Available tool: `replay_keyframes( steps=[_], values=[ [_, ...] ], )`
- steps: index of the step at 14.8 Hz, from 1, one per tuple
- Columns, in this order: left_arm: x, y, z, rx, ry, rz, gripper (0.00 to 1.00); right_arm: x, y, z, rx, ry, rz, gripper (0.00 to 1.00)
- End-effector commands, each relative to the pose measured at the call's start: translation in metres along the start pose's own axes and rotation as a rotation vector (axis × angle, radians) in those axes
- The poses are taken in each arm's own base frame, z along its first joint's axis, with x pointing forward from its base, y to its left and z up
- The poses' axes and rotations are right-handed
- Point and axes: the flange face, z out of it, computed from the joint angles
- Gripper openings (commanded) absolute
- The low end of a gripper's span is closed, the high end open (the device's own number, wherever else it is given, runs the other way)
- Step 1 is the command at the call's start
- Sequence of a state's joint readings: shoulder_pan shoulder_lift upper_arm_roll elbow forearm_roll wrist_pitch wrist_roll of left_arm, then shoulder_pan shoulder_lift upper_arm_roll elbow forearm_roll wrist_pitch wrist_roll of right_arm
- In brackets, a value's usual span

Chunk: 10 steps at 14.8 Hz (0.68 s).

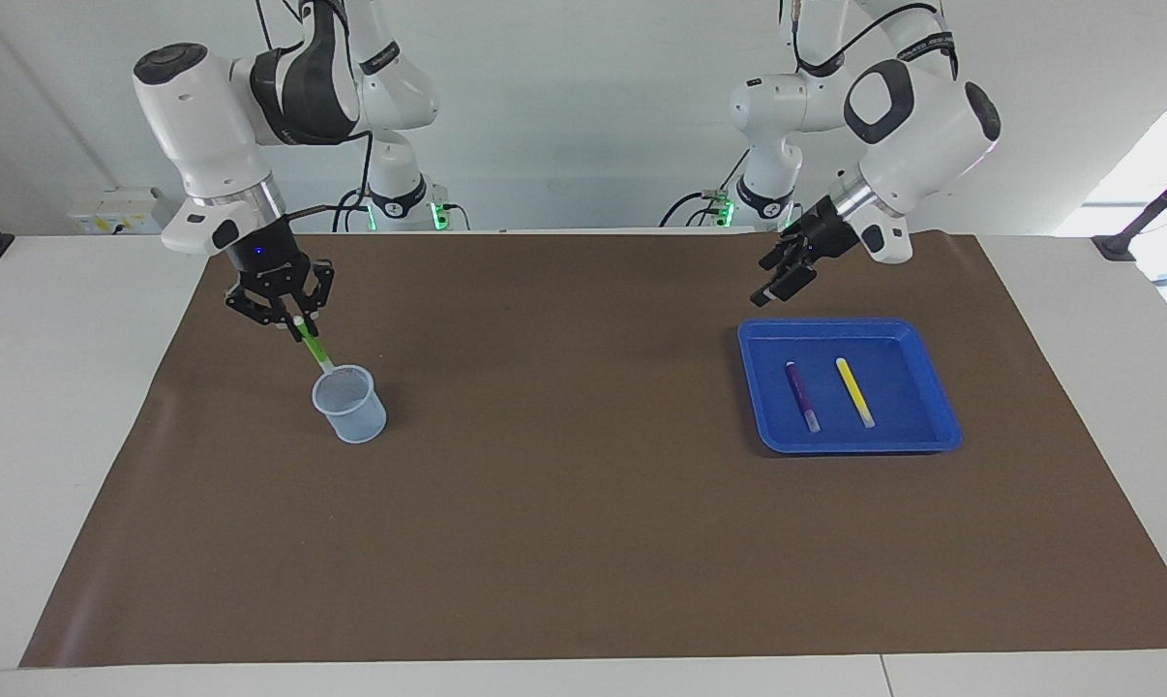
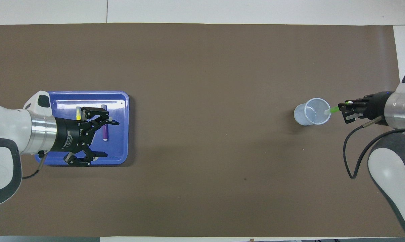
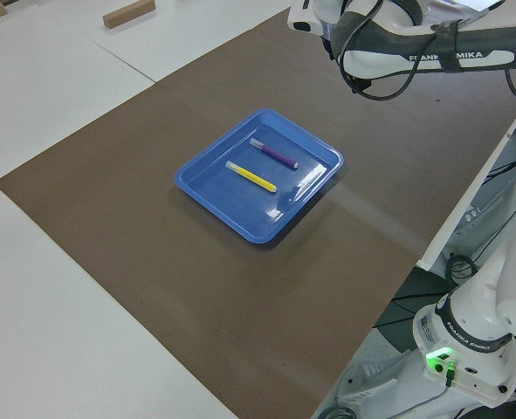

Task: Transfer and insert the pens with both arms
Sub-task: 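Insert the green pen into the cup while the left gripper returns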

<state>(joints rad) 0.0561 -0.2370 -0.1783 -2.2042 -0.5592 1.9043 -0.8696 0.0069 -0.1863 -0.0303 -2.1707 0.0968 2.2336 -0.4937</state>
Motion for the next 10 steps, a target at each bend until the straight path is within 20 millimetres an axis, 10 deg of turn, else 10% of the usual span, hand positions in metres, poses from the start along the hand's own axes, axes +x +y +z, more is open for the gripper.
replay_keyframes(
  steps=[1, 10],
  values=[
    [0.030, -0.015, 0.005, 0.079, 0.031, 0.173, 1.00, -0.009, -0.002, 0.014, -0.019, 0.027, -0.020, 0.00],
    [0.136, -0.013, 0.057, 0.328, 0.185, 0.747, 1.00, -0.021, -0.003, 0.076, -0.011, -0.004, -0.008, 0.00]
  ],
)
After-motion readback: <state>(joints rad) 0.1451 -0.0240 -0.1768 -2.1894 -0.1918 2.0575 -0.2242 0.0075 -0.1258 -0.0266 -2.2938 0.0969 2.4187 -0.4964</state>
